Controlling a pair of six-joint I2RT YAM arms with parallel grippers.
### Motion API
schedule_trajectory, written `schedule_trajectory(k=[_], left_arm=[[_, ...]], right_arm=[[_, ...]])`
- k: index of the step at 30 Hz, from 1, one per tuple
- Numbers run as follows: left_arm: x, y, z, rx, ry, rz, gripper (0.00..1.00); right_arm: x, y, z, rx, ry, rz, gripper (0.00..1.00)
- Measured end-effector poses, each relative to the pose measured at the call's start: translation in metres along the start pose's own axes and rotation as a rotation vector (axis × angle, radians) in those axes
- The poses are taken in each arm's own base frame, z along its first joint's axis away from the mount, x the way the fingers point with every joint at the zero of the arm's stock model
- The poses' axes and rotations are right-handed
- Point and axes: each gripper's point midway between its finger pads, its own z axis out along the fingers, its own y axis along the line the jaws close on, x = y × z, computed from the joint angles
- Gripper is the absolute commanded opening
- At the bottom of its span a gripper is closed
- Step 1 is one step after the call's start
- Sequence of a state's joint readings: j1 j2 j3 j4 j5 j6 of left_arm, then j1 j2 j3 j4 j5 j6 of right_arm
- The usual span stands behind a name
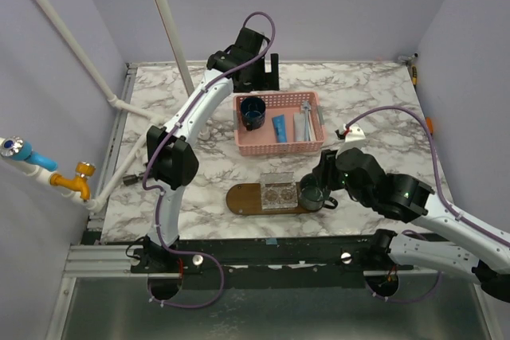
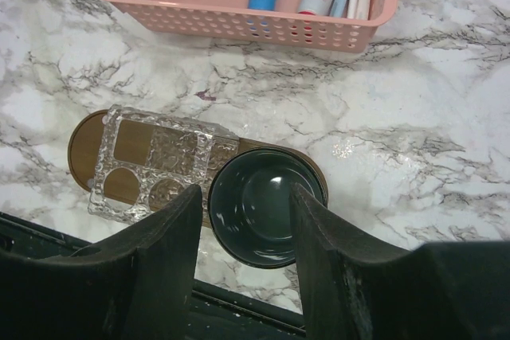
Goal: Prepare toiletry sets of a toothbrush and toothpaste on the tray
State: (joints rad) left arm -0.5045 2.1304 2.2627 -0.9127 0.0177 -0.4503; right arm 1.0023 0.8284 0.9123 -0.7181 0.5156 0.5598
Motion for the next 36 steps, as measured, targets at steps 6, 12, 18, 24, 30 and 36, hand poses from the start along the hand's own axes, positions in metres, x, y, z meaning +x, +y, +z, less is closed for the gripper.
schedule_trajectory(k=[6,12,18,24,30,36], left_arm=[[0.01,0.009,0.009,-0.008,0.044,0.004,0.95],[0.023,0.01,0.027,-0.026,0.09,-0.007,0.88],[0.038,0.006,0.043,-0.044,0.136,-0.047,0.75],[0.048,0.008,0.052,-0.083,0.155,-0.115,0.66],[0.056,0.012,0.065,-0.126,0.166,-0.19,0.58],[0.066,0.015,0.08,-0.156,0.184,-0.251,0.54]], right_arm=[[0.002,0.001,0.003,-0.002,0.003,-0.003,0.51],[0.002,0.004,0.004,-0.012,0.004,-0.002,0.51],[0.003,0.006,0.005,-0.017,0.008,-0.001,0.51],[0.005,0.008,0.008,-0.023,0.015,-0.002,0.51],[0.012,0.008,0.011,-0.023,0.031,-0.009,0.51],[0.012,0.01,0.011,-0.031,0.031,-0.004,0.51]])
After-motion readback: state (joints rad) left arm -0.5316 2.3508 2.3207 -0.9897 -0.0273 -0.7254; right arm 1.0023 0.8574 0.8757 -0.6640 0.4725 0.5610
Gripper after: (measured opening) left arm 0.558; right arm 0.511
